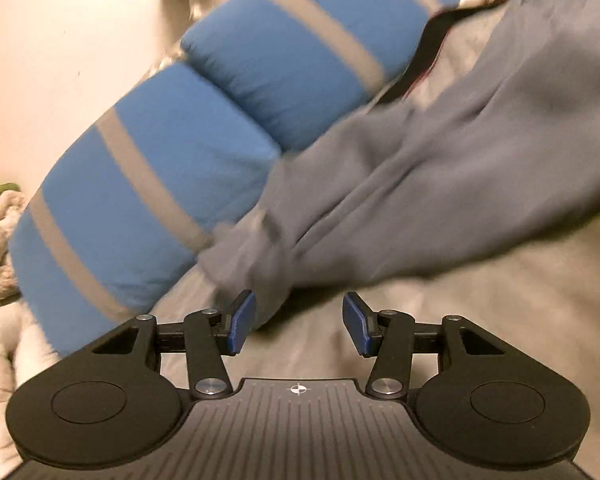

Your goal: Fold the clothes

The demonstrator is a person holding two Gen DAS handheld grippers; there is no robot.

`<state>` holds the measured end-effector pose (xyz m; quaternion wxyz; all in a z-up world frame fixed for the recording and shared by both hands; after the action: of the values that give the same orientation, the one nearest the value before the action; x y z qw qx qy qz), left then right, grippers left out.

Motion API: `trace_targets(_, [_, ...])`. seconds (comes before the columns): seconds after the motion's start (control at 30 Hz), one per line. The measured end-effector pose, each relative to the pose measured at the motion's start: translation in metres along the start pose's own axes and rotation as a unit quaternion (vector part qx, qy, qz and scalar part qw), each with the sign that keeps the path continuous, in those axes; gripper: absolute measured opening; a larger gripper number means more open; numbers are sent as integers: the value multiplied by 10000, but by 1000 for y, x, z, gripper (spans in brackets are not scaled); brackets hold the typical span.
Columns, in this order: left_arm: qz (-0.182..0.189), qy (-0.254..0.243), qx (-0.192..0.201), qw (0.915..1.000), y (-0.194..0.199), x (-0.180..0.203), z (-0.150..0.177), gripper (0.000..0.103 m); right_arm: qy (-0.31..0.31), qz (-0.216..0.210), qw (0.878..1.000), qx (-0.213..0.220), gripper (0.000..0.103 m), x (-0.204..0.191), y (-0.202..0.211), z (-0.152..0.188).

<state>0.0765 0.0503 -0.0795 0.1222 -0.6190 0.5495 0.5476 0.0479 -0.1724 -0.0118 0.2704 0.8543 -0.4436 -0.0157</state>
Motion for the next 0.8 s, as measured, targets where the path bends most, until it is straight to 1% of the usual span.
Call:
trace_targets(0.1, [-114,-225,-50,9997,-25,-2,6,47,-315,-321,9989,102,103,-30,-17,-3])
trace_targets(0.2, [-257,-336,-21,9991,-45,-7,3,43,-630,-641,9957,204,103,-60,-34,-7])
trace_targets(0.23, [-252,-320,-77,9991,-52,-11,2,31,-734,-747,9942,238,103,-70,-40,-8])
trace_targets(0.3, [-366,-330,-380,9981,-62,-25,5,7,-873,-950,9912,292,103,-85,-48,-9])
trace_targets(0.33, [-491,-234,-453,9975,-65,-36,5,7,-857,-951,9914,255,103,-85,-49,-6])
trace_targets(0.4, [-741,-43,-601,9954,-69,-59,5,7,-863,-781,9932,87,103,-83,-58,-1])
trace_targets(0.43, [-787,35,-610,9950,-71,-66,3,7,-898,-722,9933,36,103,-81,-61,-1])
trace_targets(0.5, [-748,161,-521,9957,-75,-72,-5,7,-1036,-681,9923,8,103,-80,-63,-3])
trace_targets(0.57, [-709,287,-433,9961,-80,-79,-12,7,-1132,-751,9907,-15,103,-80,-62,-3])
trace_targets(0.8, [-571,727,-123,9956,-95,-102,-39,7,-1044,-772,9915,-105,103,-83,-65,3])
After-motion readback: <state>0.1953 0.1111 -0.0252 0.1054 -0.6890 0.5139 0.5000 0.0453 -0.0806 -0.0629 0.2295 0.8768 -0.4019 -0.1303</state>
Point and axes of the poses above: each gripper's, at about its wrist camera, not at the fingertips, and y roughly against the way its jaws point, x to its right, z to its underside, the point moved 10 cm from there along -y, roughly the way its jaws point, and after that the axes turned 14 degrees about -y, right-handed, at the moved point
